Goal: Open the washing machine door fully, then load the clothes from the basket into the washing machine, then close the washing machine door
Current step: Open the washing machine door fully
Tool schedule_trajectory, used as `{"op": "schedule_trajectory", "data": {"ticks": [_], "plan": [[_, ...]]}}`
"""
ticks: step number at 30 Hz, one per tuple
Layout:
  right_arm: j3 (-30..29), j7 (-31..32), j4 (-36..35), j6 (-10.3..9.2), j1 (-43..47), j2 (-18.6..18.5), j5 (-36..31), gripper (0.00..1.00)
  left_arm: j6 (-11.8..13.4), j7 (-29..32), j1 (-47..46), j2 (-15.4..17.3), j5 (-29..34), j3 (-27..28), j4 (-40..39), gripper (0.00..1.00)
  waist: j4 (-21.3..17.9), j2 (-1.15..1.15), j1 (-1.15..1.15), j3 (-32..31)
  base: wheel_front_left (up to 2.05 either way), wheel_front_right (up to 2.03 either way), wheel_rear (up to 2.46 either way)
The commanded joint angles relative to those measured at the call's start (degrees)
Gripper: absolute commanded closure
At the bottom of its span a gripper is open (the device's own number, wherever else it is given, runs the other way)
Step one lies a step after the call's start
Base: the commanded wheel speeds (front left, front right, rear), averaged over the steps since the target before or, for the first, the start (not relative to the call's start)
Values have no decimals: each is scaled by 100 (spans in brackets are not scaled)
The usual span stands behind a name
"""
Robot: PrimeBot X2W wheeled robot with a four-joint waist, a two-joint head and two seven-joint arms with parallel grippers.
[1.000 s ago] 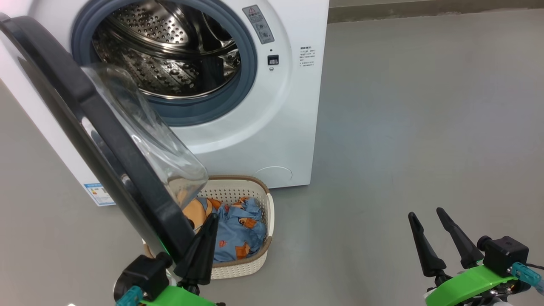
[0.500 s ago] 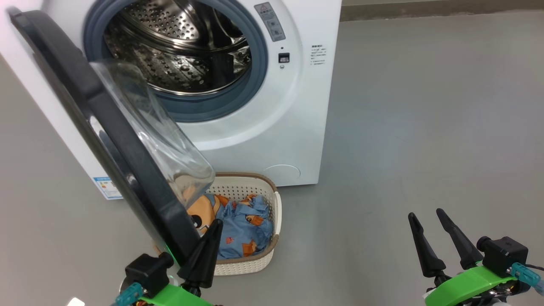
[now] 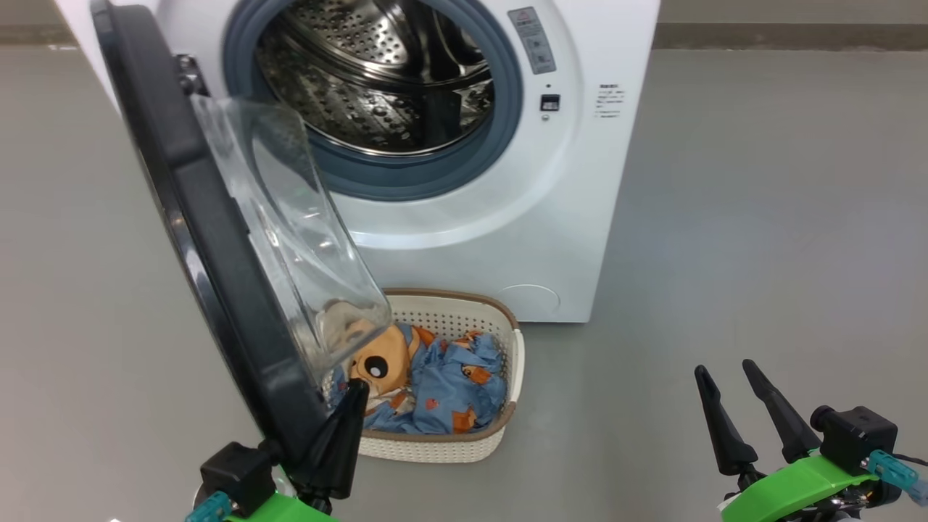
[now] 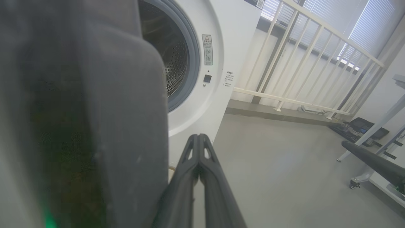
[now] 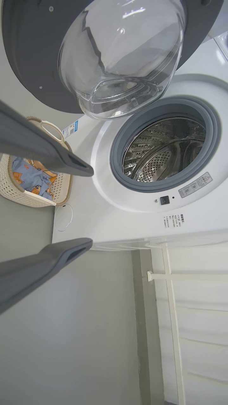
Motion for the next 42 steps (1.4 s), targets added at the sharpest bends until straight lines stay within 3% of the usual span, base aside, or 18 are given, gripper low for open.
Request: {"op": "schedule_trajectory", "data": {"ticks": [1, 13, 26, 42], "plan": [[125, -69, -106, 56, -170, -34, -7, 0, 97, -38, -162, 225, -23, 437, -96, 100, 164, 0, 0, -23, 0, 0, 0], [113, -69, -74, 56, -150, 42, -8, 0, 252, -29, -36, 406, -123, 680, -95, 100, 654, 0, 0, -30, 0, 0, 0], [92, -69, -69, 56, -158, 105, -24, 0, 583, 218, -182, 907, -242, 1220, 21, 100, 1025, 0, 0, 47, 0, 0, 0], [96, -69, -91, 56, -430, 127, -110, 0, 499, 478, -1017, 1760, -621, 1877, 1174, 100, 1388, 0, 0, 531, 0, 0, 0]]}}
